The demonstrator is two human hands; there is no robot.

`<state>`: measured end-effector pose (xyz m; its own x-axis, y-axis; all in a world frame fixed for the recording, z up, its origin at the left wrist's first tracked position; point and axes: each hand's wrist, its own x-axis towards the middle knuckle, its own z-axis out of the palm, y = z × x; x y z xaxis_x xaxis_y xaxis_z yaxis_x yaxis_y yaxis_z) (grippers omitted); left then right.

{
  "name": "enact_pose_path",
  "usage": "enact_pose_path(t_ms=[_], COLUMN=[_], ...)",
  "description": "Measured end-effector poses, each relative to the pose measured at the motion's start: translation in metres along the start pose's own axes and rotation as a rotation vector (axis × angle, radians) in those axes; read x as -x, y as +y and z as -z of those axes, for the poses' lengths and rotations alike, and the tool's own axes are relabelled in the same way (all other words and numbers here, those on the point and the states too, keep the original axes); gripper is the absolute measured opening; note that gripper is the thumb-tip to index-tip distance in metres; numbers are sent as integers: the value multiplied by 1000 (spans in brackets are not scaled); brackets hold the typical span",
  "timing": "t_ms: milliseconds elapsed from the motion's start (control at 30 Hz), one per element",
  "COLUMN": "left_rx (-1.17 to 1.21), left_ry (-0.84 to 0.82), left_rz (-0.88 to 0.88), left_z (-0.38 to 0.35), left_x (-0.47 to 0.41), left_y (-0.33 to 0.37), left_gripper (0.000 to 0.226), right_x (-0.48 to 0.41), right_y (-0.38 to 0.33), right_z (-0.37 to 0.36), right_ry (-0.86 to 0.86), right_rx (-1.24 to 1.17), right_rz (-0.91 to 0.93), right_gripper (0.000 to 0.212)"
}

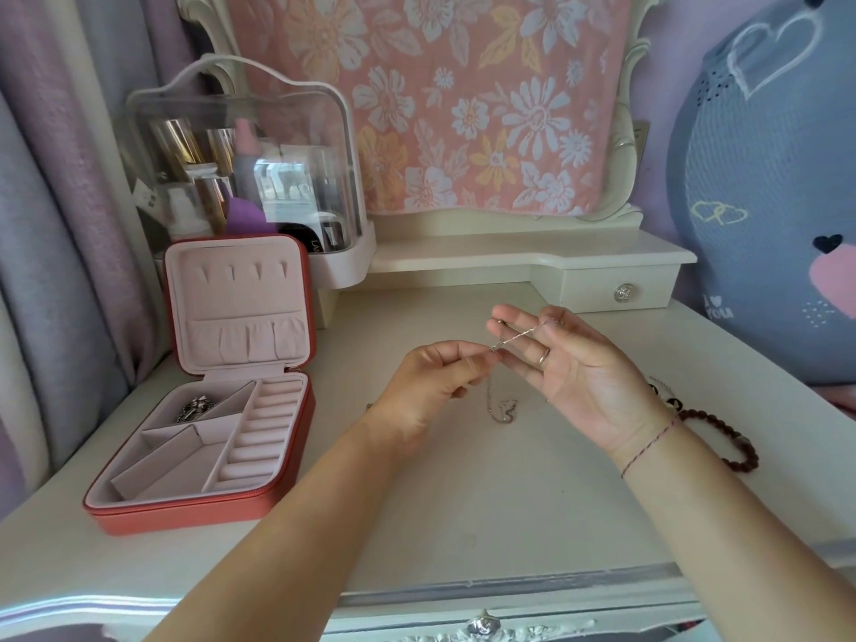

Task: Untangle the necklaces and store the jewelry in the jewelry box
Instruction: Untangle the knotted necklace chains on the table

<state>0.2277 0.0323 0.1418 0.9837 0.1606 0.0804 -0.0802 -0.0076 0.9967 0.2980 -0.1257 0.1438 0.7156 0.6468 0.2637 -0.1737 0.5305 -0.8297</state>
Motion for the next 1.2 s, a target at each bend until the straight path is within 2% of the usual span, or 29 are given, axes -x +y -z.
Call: enact_pose_path(t_ms=[100,300,700,867,1000,1200], left_rx=[-16,-86,-111,-85,-91,-34], left_ry=[10,19,-17,-45,-46,-62], left_rz=[0,-17,-9,7,25,-16], left_z=[1,2,-4,-6,-7,-6], left_x=[0,-1,-2,-1,-1,1], left_y=[-1,-3,-8,-8,-7,-6], left_gripper=[7,15,5,4,11,5], right_x=[-1,-1,1,1,1,1], right_y=[0,1,1,1,2,3], right_z=[2,4,-4,-5,-4,-4], right_ry=[55,102,-52,-66,-61,-58], right_rx=[-22,-51,-112,-112,-97,-63], right_rz=[-2,5,-20,-14,-6,-6], right_gripper=[43,39,35,33,38,38])
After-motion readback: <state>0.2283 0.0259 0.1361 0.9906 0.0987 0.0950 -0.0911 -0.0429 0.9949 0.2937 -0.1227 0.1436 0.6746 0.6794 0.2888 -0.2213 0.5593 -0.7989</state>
